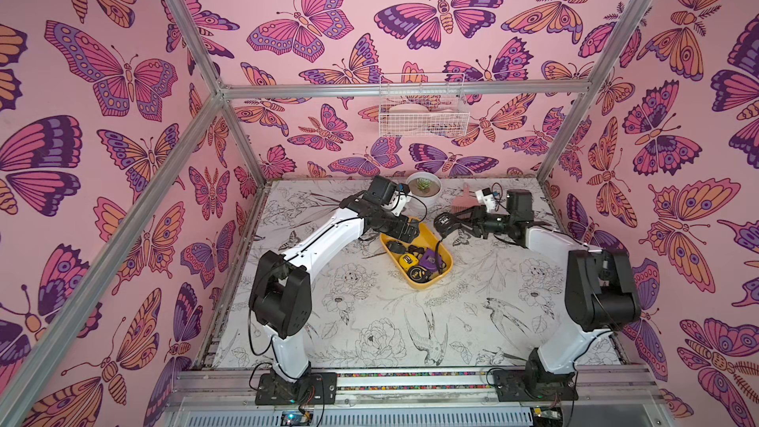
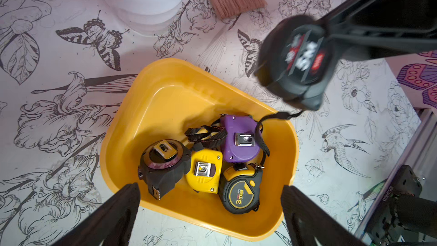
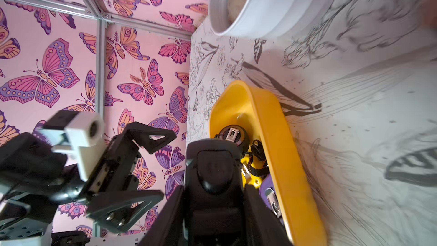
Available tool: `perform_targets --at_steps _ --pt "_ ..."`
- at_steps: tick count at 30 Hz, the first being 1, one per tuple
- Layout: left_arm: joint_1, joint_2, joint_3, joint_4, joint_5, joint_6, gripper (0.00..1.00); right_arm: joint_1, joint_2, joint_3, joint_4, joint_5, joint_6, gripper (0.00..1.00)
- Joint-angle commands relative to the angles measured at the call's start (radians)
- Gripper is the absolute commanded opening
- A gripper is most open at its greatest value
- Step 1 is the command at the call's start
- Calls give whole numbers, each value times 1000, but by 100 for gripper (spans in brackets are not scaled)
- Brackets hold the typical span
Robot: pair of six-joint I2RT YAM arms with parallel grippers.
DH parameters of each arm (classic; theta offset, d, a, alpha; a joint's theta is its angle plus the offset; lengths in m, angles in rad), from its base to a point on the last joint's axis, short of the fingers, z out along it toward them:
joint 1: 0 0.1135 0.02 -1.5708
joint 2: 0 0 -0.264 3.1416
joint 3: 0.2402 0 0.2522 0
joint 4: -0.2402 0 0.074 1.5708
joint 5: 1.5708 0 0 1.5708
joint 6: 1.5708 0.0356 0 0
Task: Take the tape measure out of the storage box
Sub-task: Place the tape measure at the center of the board.
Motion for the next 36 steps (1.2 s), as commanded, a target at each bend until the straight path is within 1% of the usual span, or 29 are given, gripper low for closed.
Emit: perform_targets --at_steps 1,2,4,6,9,12,15,20,23,27,30,31,33,35,36 --pt "3 62 47 -80 -50 -6 99 -94 -69 -67 -116 40 -93 17" --pt "1 77 60 -94 -52 -5 99 -119 -85 -98 -106 52 -92 18" --pt "-2 96 82 -118 -58 -7 99 -160 -116 -142 -146 101 -124 18" --pt "-6 125 118 -160 -80 -11 99 -180 -116 -176 -170 151 -146 18" --pt "-23 169 172 -223 -117 -3 99 -182 -116 -222 -139 212 -137 20" --pt "-43 211 224 -272 -153 10 99 -188 -100 -267 -69 246 -107 20" --pt "-53 231 254 -293 -161 11 99 -191 -83 -301 -25 286 -110 20" --pt "-55 249 284 -322 -168 15 100 -227 -27 -327 47 323 -114 21" --pt "-56 252 301 -345 -179 21 99 -286 5 -327 80 320 -98 20" --pt "-55 239 296 -356 -187 24 100 -363 19 -306 46 323 -124 21" --pt "-55 232 289 -363 -196 25 99 -381 22 -289 11 338 -157 23" --pt "-55 232 290 -366 -196 24 100 -383 27 -285 5 366 -161 23" --pt "-54 230 290 -370 -197 25 100 -383 34 -275 -7 382 -172 23" --pt "-56 232 293 -373 -197 24 99 -384 30 -277 5 365 -168 25" --pt "-57 231 295 -376 -199 23 100 -383 20 -290 31 351 -154 30"
